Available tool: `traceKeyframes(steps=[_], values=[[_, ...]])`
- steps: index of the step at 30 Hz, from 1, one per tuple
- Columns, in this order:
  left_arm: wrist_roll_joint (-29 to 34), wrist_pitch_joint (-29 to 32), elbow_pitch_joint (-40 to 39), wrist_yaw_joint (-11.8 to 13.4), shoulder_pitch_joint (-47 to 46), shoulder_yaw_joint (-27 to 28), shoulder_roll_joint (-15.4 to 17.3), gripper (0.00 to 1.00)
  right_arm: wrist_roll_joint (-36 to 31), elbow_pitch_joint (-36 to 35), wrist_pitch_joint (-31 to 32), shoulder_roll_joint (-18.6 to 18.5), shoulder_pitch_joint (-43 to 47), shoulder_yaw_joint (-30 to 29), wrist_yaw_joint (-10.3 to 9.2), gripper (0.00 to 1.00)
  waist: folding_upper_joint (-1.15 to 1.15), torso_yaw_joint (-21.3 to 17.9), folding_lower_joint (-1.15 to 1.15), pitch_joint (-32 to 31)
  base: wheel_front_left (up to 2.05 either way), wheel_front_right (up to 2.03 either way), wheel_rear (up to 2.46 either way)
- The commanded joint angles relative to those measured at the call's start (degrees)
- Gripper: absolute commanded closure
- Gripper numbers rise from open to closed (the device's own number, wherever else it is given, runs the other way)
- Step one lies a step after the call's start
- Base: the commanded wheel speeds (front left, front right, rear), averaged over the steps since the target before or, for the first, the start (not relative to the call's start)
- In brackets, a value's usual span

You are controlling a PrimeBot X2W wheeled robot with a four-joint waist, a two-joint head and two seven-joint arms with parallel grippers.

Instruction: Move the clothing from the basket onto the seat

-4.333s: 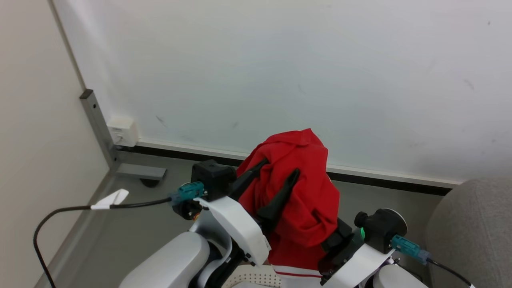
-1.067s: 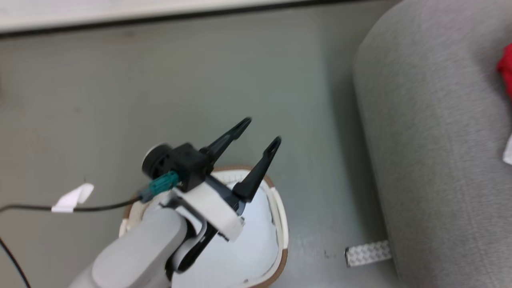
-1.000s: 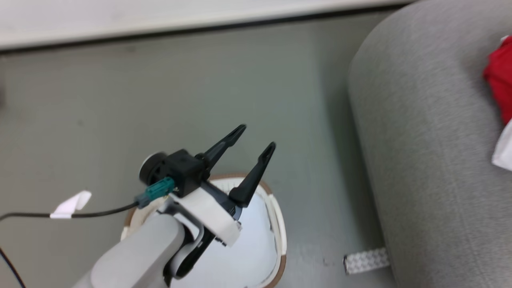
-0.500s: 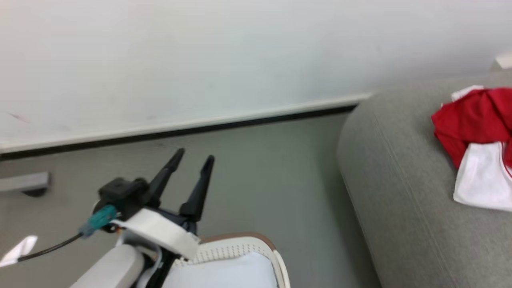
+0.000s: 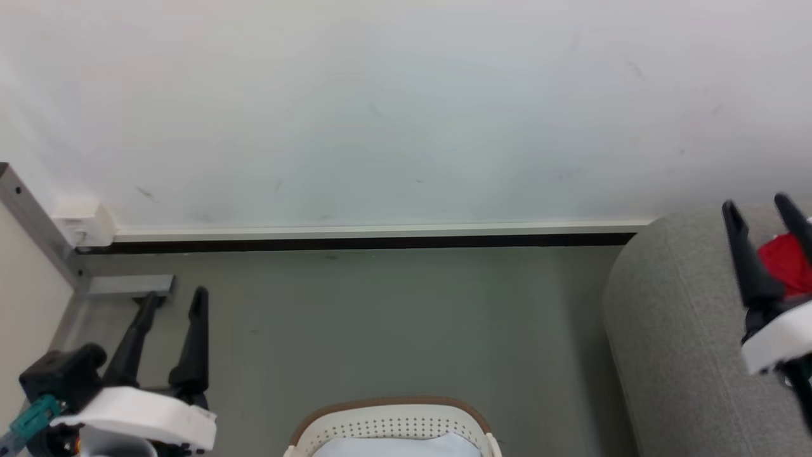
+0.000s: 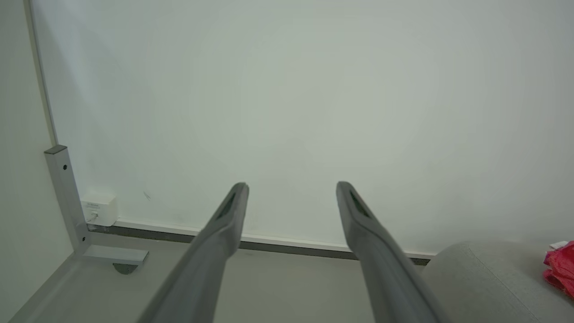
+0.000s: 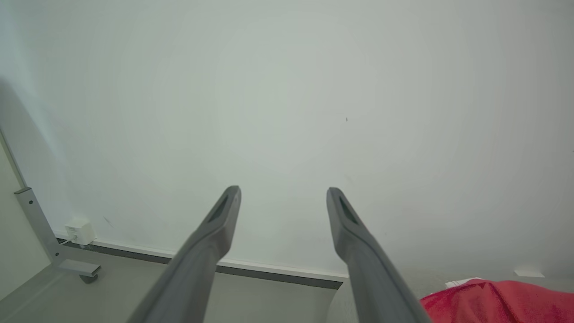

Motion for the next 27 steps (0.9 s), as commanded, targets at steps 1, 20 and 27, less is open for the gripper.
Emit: traceKeyframes(steps=[1,20,27], values=[[0.5,0.0,-0.4,0.2,1.6,1.1,-0.6,0.00,-1.6,-0.5,-2.1,1.5,2.6,-0.8,-0.15,0.00,0.00,1.2,0.01,-0.5,0.00,0.00,0.00],[12.5,0.0,4.3,-5.9,10.4,10.0,-11.2,0.00,-7.8,3.4,-17.4,13.6,18.0,3.7,-0.15,0.00,0.00,2.1,0.01,-1.7,0.00,0.00,0.00],[14.6,0.0,5.4,-7.9,10.5,12.1,-13.0,0.00,-8.0,3.7,-17.8,14.0,16.7,3.4,-0.15,0.00,0.00,1.4,0.01,-1.6,0.00,0.00,0.00]])
